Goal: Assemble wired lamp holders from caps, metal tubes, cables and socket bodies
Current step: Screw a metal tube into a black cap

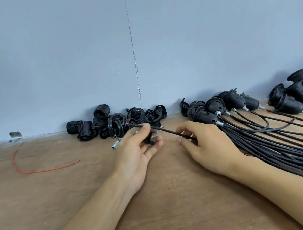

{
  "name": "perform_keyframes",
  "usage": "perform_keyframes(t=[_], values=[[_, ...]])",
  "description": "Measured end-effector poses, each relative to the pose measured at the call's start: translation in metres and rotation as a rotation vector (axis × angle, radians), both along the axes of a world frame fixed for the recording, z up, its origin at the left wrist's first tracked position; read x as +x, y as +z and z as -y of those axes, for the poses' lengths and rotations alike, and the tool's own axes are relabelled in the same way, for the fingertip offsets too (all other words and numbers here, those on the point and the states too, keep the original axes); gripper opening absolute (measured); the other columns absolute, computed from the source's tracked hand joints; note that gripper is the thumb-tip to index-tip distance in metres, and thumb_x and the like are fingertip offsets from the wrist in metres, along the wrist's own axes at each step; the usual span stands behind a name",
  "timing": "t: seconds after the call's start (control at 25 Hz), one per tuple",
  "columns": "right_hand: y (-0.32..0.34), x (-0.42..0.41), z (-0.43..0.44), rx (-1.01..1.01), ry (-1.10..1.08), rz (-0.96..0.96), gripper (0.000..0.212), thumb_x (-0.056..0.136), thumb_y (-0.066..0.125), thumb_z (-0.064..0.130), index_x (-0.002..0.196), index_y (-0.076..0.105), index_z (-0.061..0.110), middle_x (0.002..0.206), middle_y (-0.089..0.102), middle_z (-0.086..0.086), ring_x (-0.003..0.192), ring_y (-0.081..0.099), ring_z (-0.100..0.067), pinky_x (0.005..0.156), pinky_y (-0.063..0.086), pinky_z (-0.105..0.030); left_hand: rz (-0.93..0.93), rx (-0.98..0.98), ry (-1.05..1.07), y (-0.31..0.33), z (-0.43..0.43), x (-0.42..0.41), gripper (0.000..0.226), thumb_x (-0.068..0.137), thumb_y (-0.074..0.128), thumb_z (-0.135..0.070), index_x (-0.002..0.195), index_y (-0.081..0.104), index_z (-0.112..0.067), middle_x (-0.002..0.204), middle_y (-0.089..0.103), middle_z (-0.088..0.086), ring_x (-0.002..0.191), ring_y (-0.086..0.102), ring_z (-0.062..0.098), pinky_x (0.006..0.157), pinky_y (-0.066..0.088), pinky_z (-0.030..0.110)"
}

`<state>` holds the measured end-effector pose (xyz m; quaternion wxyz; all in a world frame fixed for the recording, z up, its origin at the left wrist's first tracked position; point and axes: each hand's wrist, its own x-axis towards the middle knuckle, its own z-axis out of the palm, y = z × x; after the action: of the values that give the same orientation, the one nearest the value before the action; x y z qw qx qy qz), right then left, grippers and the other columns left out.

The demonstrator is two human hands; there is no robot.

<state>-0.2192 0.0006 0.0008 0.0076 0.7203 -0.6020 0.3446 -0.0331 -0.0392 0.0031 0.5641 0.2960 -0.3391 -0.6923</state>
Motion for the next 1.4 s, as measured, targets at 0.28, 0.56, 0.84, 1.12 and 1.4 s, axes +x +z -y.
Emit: perform_keyframes(t=[0.28,0.56,0.84,1.12,1.4], values=[[0.002,0.006,-0.003,-0.034,0.027,0.057,0.015,0.099,0.056,0.038,0.111,0.063,0.044,0.083,0.067,0.024,0.082,0.062,-0.003,0.072,0.052,-0.033,0.067,-0.021,-0.126,-0.003,-0.004,-0.001,0.034,0.072,0.08,-0.022,0.096,0.066,-0.002,0.089,0.073,0.016,0.081,0.074,0.023,0.071,0.061,0.029],[0.0,-0.001,0.003,-0.014,-0.053,0.131,0.017,0.1,0.053,0.03,0.112,0.065,0.034,0.091,0.067,0.019,0.092,0.064,-0.008,0.082,0.053,-0.037,0.076,0.04,-0.059,0.001,-0.006,-0.003,0.033,0.092,0.068,-0.026,0.114,0.063,-0.002,0.109,0.075,0.015,0.085,0.076,0.033,0.064,0.061,0.032],[0.004,-0.003,0.0,-0.103,-0.159,0.152,0.028,0.099,0.042,0.053,0.089,0.059,0.033,0.068,0.058,0.018,0.069,0.054,-0.001,0.057,0.034,-0.028,-0.007,0.099,0.046,0.005,0.001,0.006,0.016,0.103,0.047,0.001,0.105,0.062,0.0,0.095,0.065,0.019,0.077,0.069,0.027,0.062,0.062,0.03],[0.004,-0.005,-0.002,-0.083,-0.201,0.242,0.031,0.095,0.044,0.059,0.076,0.054,0.037,0.068,0.057,0.033,0.069,0.054,0.002,0.055,0.032,-0.029,-0.001,0.062,0.04,0.003,0.001,0.007,0.019,0.089,0.063,0.013,0.106,0.066,0.003,0.094,0.072,0.017,0.085,0.076,0.023,0.073,0.063,0.03],[0.004,-0.008,-0.001,-0.153,-0.129,0.368,0.032,0.091,0.045,0.06,0.072,0.053,0.035,0.062,0.056,0.022,0.06,0.05,-0.008,0.06,0.036,-0.033,0.009,0.126,0.017,0.002,0.003,0.009,0.019,0.105,0.051,-0.03,0.107,0.057,-0.012,0.098,0.077,0.017,0.064,0.068,0.018,0.06,0.055,0.029]])
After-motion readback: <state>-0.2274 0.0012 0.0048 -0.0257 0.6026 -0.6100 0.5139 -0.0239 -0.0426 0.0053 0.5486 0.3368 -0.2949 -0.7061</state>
